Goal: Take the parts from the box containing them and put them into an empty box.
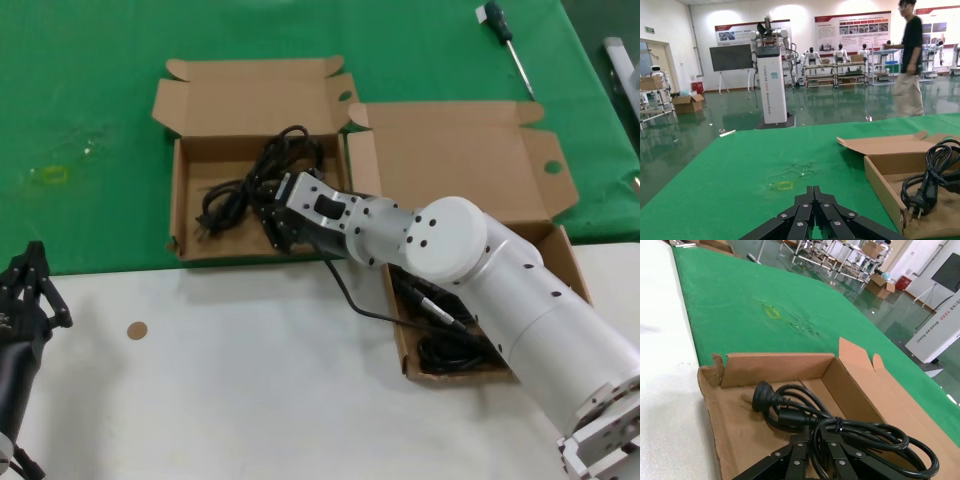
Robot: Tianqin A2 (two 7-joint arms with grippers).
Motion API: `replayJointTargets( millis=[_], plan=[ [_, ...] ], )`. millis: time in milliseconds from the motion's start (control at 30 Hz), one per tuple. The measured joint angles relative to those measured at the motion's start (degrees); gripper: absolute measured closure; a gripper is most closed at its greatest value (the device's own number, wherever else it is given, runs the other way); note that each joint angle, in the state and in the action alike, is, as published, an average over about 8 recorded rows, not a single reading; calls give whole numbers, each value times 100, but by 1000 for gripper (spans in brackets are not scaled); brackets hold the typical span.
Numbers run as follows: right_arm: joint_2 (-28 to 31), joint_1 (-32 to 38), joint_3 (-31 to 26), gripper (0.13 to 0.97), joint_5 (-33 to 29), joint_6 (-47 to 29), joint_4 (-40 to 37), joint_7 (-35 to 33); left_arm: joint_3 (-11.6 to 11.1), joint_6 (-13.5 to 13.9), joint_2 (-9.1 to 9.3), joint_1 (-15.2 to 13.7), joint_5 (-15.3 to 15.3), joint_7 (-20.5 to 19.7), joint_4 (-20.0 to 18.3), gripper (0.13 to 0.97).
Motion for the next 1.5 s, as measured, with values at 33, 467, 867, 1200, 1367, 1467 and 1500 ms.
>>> replayJointTargets(
  millis=[33,467,867,1200,1367,1467,1500],
  plan=[
    [0,3,0,912,-1,6,-10,-4,0,0,0,0,0,0,0,945],
    [72,-98,5,832,-134,-73,267,206,0,0,0,0,0,0,0,945],
    [312,-388,102,617,-640,-361,1178,930,0,0,0,0,0,0,0,945],
    [528,-652,236,458,-920,-581,1828,1322,0,0,0,0,0,0,0,945],
    [543,-669,245,357,-933,-597,1868,1344,0,0,0,0,0,0,0,945],
    [544,-675,248,300,-928,-594,1874,1344,0,0,0,0,0,0,0,939],
    [546,-684,252,281,-918,-588,1880,1342,0,0,0,0,0,0,0,933]
  ],
)
